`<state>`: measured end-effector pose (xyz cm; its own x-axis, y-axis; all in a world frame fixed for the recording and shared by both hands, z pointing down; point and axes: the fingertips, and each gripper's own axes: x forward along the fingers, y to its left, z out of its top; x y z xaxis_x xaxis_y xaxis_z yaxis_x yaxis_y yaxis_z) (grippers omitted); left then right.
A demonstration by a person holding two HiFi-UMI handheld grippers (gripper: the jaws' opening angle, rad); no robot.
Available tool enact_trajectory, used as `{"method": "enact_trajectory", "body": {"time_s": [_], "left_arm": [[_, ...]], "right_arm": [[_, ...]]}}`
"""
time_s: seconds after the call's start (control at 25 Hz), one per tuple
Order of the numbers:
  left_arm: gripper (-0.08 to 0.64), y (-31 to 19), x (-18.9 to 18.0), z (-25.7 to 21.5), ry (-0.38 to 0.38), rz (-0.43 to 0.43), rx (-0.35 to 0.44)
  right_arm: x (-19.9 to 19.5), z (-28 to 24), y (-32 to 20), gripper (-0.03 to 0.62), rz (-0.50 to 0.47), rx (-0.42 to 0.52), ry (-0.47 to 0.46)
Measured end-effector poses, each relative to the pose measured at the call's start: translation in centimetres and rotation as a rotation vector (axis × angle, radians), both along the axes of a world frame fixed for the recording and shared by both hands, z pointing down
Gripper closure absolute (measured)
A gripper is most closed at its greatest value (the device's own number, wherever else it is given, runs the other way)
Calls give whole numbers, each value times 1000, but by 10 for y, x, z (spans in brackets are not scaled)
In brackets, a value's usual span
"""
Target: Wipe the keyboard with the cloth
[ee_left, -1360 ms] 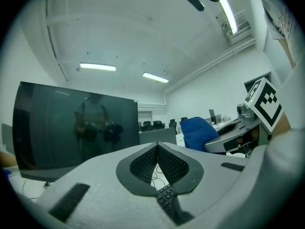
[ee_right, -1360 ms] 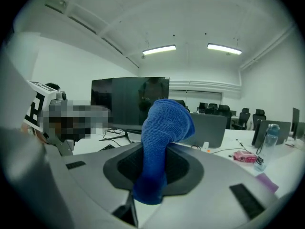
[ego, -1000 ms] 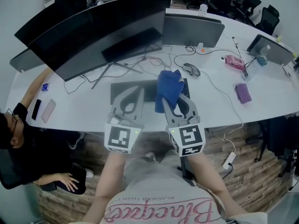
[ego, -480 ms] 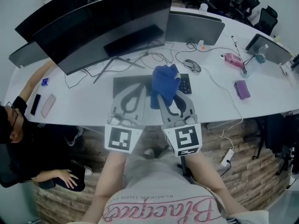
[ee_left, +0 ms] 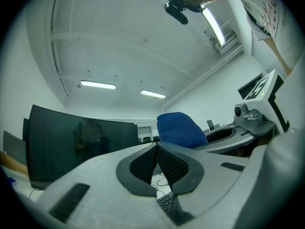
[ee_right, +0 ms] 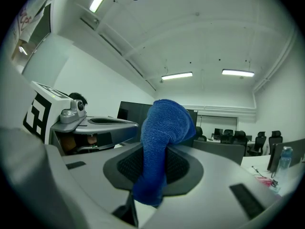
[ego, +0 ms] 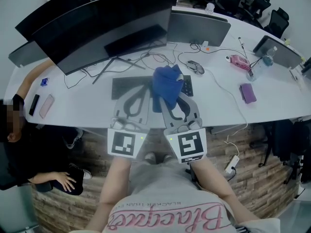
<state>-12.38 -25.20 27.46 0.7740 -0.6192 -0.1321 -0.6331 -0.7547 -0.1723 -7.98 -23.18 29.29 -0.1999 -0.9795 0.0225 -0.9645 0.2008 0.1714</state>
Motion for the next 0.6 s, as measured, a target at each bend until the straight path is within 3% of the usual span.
{"method": "enact_trajectory", "body": {"time_s": [0.6], "left_arm": [[555,15,31,-7,5,-37,10]], "right_arm": [[27,-3,14,505,-29,7,-4]]}}
